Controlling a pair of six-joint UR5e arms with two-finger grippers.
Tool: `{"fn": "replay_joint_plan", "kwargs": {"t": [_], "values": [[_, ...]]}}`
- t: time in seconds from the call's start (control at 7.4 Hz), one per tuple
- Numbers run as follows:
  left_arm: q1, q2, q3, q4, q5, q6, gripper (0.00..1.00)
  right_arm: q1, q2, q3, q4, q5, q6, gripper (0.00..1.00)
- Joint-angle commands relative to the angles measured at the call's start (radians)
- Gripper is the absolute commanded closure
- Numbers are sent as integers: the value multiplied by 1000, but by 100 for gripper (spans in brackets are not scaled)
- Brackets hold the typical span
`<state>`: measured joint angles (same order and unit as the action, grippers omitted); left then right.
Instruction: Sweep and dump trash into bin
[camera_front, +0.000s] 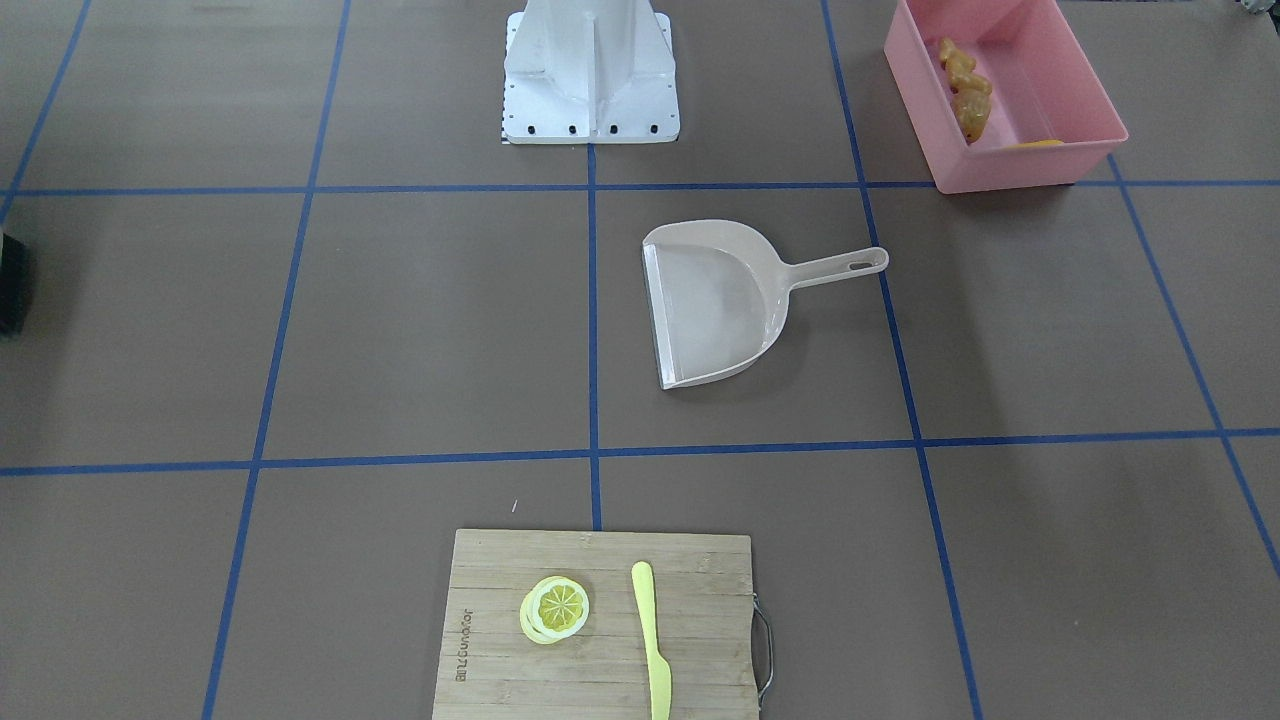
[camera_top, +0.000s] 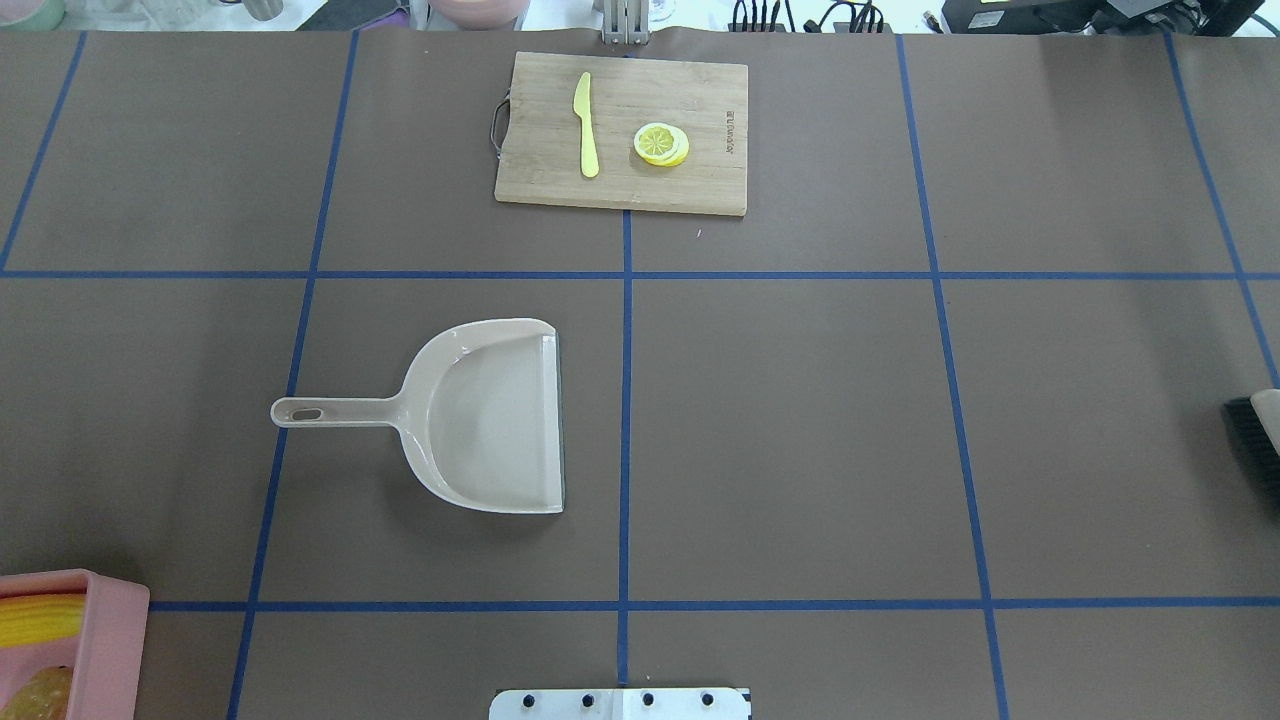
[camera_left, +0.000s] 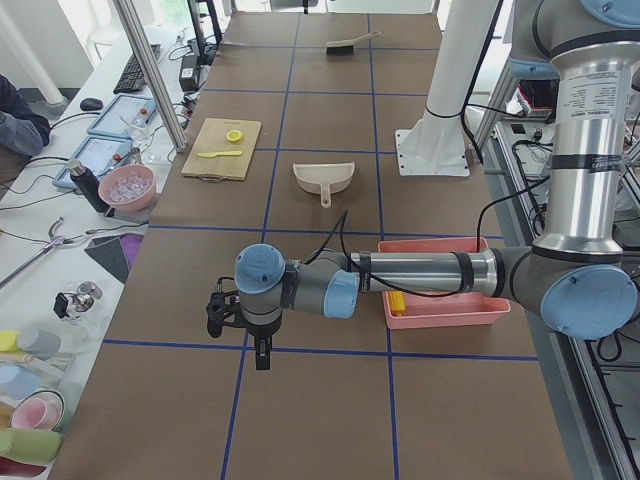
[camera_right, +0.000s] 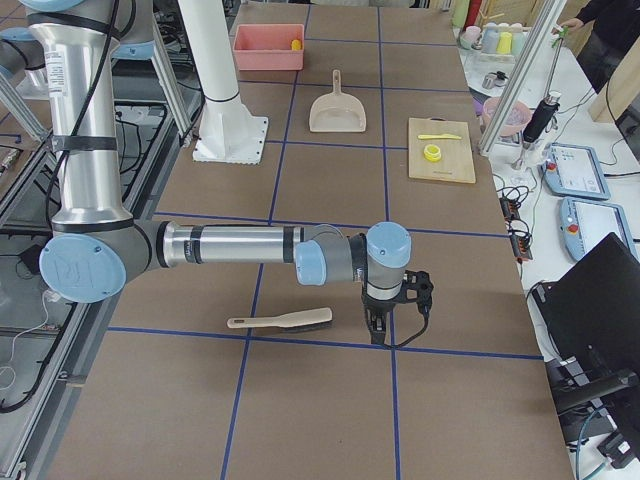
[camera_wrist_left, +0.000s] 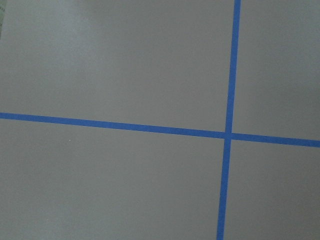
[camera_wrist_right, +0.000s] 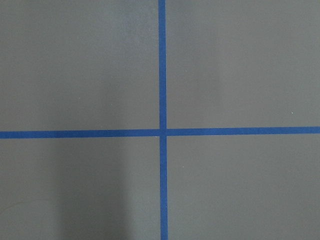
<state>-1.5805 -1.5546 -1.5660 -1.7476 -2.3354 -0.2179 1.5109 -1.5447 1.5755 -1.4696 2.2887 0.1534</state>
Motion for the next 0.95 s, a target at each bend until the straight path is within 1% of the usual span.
{"fn": "replay_joint_plan", "kwargs": {"t": [0.0, 0.14, 0.27, 0.54, 0.68, 0.81], "values": [[-1, 37, -84, 5, -15, -11, 1, 0, 0, 0, 0, 0, 0, 0], [-1, 54, -109, 8, -15, -12, 1, 0, 0, 0, 0, 0, 0, 0], [-1, 98, -117, 7, -16, -11, 1, 0, 0, 0, 0, 0, 0, 0], [-3, 149, -149, 5, -18, -11, 1, 0, 3, -6, 2, 2, -2, 0], [-3, 201, -173, -1, -18, -9, 1, -1, 3, -6, 2, 2, -2, 0], [-6, 209, -190, 0, -18, -9, 1, -1, 5, -8, 2, 2, 0, 0]]}}
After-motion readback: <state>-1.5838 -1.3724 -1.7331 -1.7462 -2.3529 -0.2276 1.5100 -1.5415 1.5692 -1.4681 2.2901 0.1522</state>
